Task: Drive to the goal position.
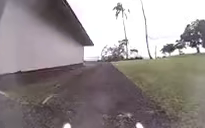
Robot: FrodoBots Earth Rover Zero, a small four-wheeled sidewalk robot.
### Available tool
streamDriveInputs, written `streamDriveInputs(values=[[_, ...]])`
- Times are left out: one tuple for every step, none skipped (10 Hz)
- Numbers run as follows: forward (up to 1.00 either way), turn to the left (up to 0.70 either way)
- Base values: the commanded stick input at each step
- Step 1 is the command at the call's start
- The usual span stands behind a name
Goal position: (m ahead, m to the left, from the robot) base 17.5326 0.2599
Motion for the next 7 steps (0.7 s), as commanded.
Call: streamDriveInputs(values=[[0.7, 0.01], [0.7, 0.0], [0.7, 0.0], [0.7, 0.0], [0.7, 0.0], [0.7, 0.06], [0.7, -0.04]])
